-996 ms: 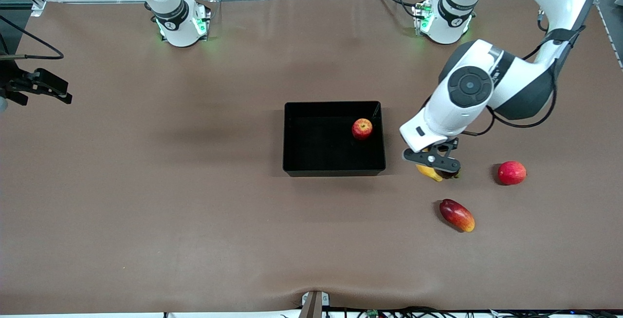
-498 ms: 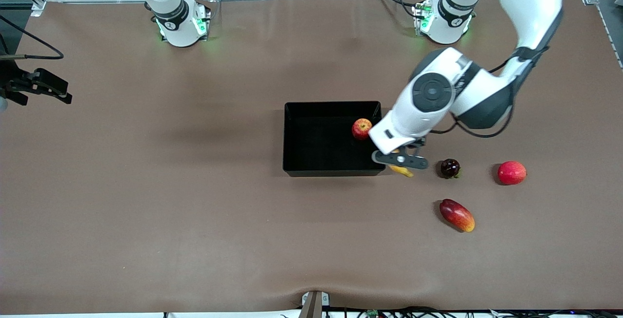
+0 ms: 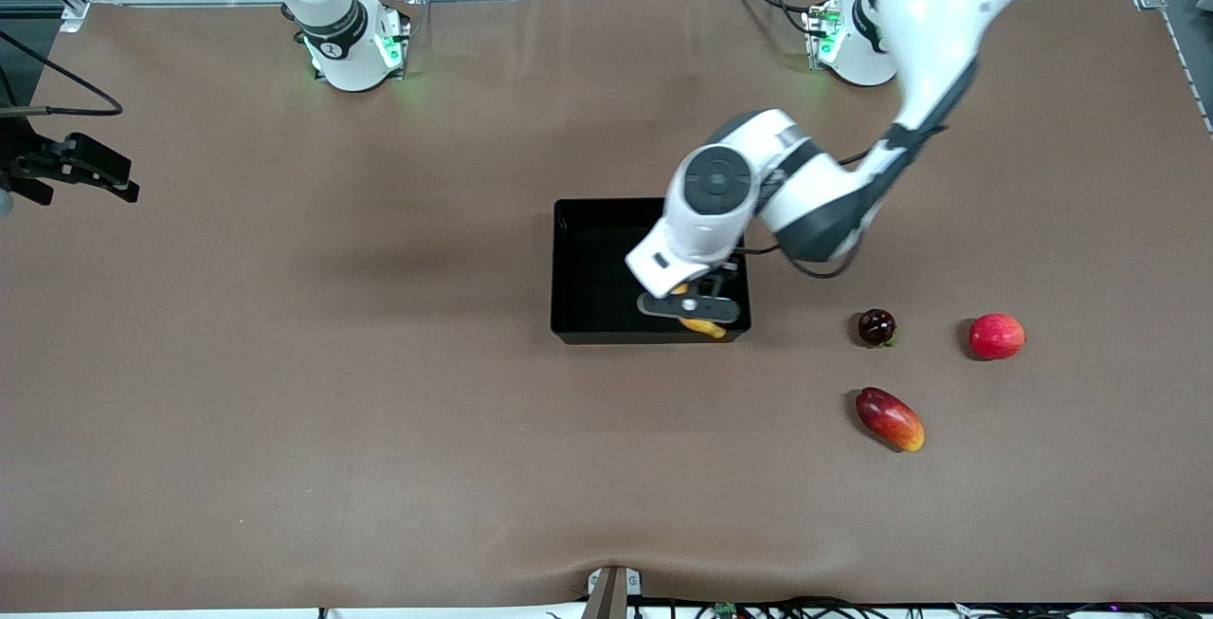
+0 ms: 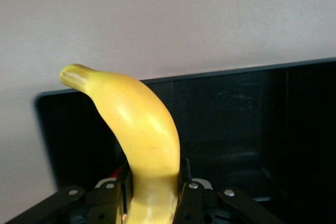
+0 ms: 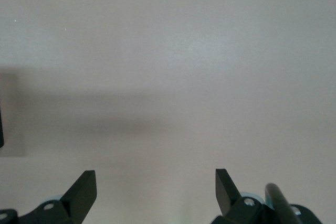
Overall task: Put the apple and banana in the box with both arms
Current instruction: 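Lift the banana with the left gripper and carry it over the box, then lower the banana into the box and open the left gripper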
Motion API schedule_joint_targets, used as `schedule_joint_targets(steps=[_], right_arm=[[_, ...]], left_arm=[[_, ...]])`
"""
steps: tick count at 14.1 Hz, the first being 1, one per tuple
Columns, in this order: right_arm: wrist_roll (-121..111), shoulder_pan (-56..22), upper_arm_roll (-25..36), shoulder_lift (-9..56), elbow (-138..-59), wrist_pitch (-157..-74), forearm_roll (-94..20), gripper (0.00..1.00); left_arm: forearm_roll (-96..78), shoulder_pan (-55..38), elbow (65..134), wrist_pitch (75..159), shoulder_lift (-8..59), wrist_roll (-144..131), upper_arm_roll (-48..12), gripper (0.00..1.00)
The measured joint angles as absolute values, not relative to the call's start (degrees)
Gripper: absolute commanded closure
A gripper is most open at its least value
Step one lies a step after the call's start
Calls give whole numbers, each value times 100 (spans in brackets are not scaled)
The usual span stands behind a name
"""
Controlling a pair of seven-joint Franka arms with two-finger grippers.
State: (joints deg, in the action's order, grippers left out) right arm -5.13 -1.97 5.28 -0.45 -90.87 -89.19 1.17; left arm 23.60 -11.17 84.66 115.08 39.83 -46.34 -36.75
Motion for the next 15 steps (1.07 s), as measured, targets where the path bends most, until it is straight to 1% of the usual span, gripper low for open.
schedule_joint_targets(steps=[2,4,8,12,14,15], right_arm=[[-513,-196,529,-45,-9087,-8919,117,0],[-513,-196,529,-45,-9087,-8919,117,0],[-513,-196,540,-45,-9087,-8919,117,0],[-513,-195,545,-45,-9087,-8919,117,0],[-513,-180,556,-45,-9087,-8919,117,0],[-513,-168,562,-45,-9087,-8919,117,0]], left_arm=[[2360,-1746,8229,11759,4161,-4935,-3244,100],[2360,-2107,8022,11996,4362,-5188,-3071,100],[2360,-2428,7883,12388,4686,-5332,-2952,100],[2360,-2935,7859,12612,4986,-5332,-2366,100],[2360,-3068,7844,12662,5145,-5332,-2234,100],[2360,-3081,7833,12669,5181,-5324,-2227,96]])
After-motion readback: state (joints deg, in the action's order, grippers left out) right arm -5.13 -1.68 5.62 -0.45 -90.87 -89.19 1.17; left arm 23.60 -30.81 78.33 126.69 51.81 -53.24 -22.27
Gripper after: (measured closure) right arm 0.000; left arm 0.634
